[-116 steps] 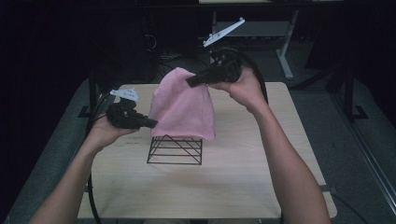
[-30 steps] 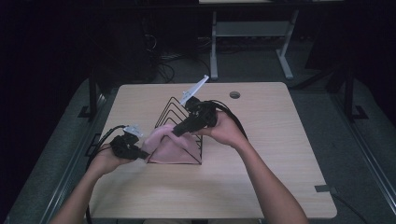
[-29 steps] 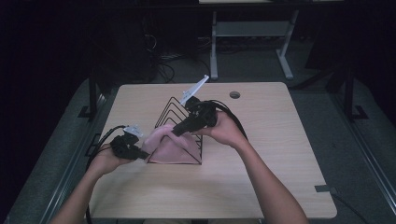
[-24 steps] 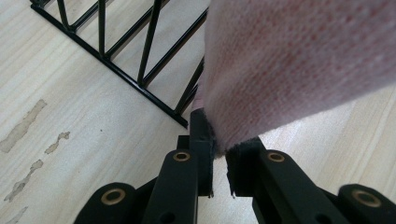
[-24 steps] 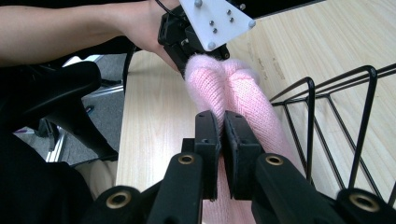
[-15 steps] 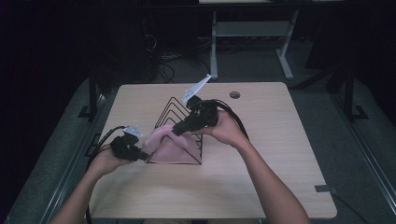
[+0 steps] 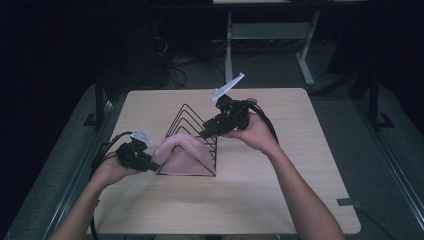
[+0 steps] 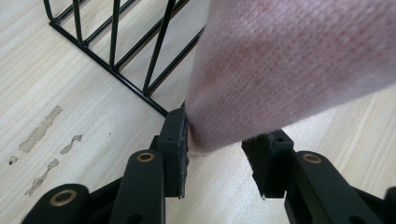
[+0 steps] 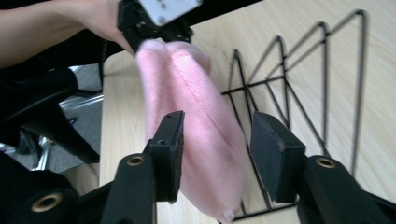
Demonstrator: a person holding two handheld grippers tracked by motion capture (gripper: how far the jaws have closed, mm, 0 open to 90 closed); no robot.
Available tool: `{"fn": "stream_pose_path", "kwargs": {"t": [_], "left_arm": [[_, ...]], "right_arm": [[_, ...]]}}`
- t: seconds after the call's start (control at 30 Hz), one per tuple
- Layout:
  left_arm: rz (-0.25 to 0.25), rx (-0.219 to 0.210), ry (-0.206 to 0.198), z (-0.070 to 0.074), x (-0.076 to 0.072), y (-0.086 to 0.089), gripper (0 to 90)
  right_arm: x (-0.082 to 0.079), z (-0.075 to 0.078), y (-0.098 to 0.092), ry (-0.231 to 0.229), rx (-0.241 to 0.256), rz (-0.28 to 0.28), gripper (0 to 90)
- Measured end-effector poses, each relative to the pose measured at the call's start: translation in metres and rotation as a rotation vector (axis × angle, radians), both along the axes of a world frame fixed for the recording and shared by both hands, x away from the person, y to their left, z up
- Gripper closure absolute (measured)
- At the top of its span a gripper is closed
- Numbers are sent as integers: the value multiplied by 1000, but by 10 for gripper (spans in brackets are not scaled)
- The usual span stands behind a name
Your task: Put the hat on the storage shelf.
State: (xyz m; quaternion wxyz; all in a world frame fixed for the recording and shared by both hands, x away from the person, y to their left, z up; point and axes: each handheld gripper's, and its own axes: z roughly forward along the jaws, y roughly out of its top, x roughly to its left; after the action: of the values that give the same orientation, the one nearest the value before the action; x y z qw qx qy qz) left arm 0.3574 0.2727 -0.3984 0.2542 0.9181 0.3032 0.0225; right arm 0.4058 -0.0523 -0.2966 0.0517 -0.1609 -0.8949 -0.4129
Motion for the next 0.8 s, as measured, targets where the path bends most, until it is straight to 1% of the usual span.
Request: {"fn": "stream_pose_path", "kwargs": {"t": [0.03,0.07,0.1,0.17,0.23,0.3,0.33,0.4,0.43,0.47,0.53,0.6,0.63,0.67,0.77,0.8], "left_arm": [[0,-1,1,0,0,0,600],[0,-1,1,0,0,0,595],[-1,1,-4,1,-1,0,595],[4,-7,-2,2,-2,1,583],[0,-7,-6,3,-2,2,573],[5,-11,-3,3,-3,2,563],[4,-13,-2,4,-3,2,559],[2,-10,-4,4,-2,3,549],[9,-16,-1,4,-2,3,544],[9,-16,-1,4,-2,3,543],[6,-17,-2,6,-2,2,541],[5,-12,-2,7,-1,2,532],[3,-12,-3,8,-1,2,529],[3,-17,-1,8,-2,1,528],[-1,-14,3,9,-1,2,528],[2,-14,4,9,-1,3,528]], "right_arm": [[-1,1,-3,14,-3,-23,513],[-1,1,-3,14,-3,-23,513],[0,1,-6,18,0,-34,507],[2,0,-16,24,-6,-61,478],[2,-1,-22,30,-4,-79,455],[2,-1,-24,33,-3,-81,440],[3,-3,-31,41,-10,-99,410],[4,-4,-36,49,-12,-113,409],[5,-5,-39,50,-9,-119,408],[5,-5,-39,50,-9,-119,408],[4,-6,-45,70,0,-141,402],[5,-7,-52,64,-9,-151,393],[4,-7,-53,76,-4,-159,391],[6,-8,-56,60,-6,-159,387],[5,-9,-62,74,1,-180,369],[5,-9,-64,67,-1,-182,366]]}}
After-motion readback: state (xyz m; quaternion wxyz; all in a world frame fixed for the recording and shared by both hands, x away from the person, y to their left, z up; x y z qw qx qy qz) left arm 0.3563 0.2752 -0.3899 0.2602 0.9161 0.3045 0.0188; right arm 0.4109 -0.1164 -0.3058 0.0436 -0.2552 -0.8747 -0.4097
